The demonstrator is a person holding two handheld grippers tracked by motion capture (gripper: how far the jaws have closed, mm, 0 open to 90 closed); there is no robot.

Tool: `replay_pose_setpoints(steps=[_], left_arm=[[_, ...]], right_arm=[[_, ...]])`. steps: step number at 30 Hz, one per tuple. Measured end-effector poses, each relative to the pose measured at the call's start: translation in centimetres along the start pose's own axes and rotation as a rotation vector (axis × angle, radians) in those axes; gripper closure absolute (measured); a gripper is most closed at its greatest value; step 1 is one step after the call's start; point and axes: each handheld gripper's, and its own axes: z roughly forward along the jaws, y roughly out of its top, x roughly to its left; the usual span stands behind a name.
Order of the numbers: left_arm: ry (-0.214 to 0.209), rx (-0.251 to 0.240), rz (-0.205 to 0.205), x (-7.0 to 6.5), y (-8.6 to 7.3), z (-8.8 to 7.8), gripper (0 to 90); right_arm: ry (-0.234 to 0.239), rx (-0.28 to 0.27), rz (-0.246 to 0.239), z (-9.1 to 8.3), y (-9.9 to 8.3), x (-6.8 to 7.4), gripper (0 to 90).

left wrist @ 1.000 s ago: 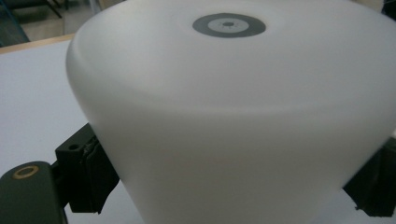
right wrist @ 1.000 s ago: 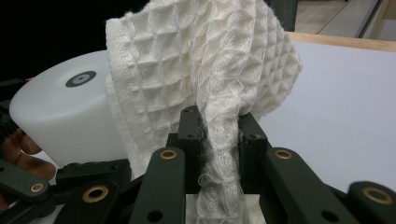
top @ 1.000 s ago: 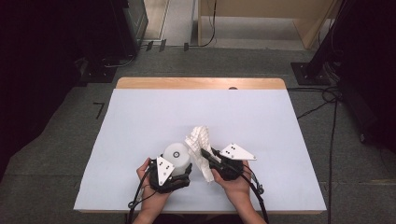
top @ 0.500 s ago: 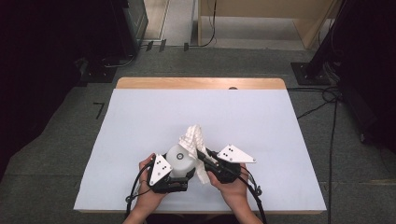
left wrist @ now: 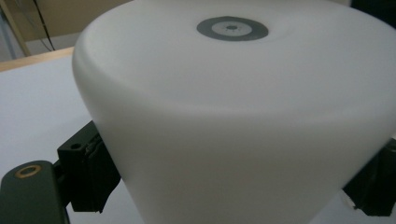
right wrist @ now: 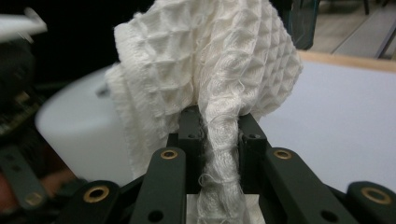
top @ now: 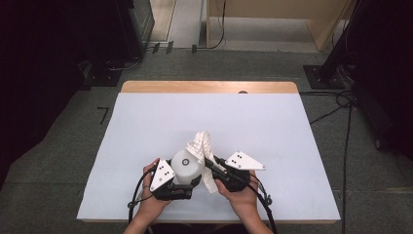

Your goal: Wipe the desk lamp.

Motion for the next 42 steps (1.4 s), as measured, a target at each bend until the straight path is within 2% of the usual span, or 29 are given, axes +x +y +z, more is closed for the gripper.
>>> replay_pose_setpoints(steps=[3,9,10,13,18,20,25,28,32,36,39,41,42], left_arm=[[-0.008,-0.014,-0.012,0.2,0.2,-0.3,8.7],[-0.021,-0.063,-0.033,0.6,0.5,-1.0,8.7],[-0.024,-0.066,-0.033,0.6,0.5,-0.9,8.7],[-0.022,-0.05,0.007,0.6,0.1,-0.4,8.7],[0.001,-0.019,0.007,1.0,-1.0,0.5,8.7],[0.013,-0.013,0.016,1.0,-1.3,0.7,8.7],[0.034,0.025,0.039,1.1,-2.3,1.4,8.6],[0.037,0.014,0.048,1.0,-2.4,1.5,8.6],[0.051,0.007,0.033,0.8,-2.3,1.0,6.2],[0.119,-0.021,0.005,0.2,-1.7,0.4,0.8],[0.174,0.018,-0.005,-0.6,-1.7,0.9,0.8],[0.231,0.043,0.0,-1.3,-1.8,1.3,1.5],[0.247,0.038,-0.009,-1.5,-1.9,1.4,4.1]], right_arm=[[-0.008,0.0,-0.01,-0.1,0.0,0.1,76.8],[-0.013,0.104,0.007,1.5,-1.7,-0.7,76.7],[-0.016,0.108,0.009,1.6,-1.8,-0.8,76.6],[-0.016,0.096,0.013,1.4,-1.5,-1.0,76.6],[0.004,0.03,-0.006,0.4,-0.5,-0.5,76.6],[-0.001,0.04,-0.023,0.6,-0.6,-0.4,76.6],[-0.012,0.055,0.006,0.7,-1.0,-1.0,76.6],[-0.019,0.05,0.009,0.6,-0.9,-1.2,76.6],[-0.027,0.047,0.014,0.5,-1.0,-1.4,76.6],[-0.036,0.041,0.018,0.4,-0.9,-1.7,76.6],[-0.044,0.037,0.023,0.3,-0.9,-1.9,76.6],[-0.047,0.037,0.025,0.3,-0.9,-1.9,76.6],[-0.048,0.038,0.022,0.3,-0.9,-1.9,76.6]])
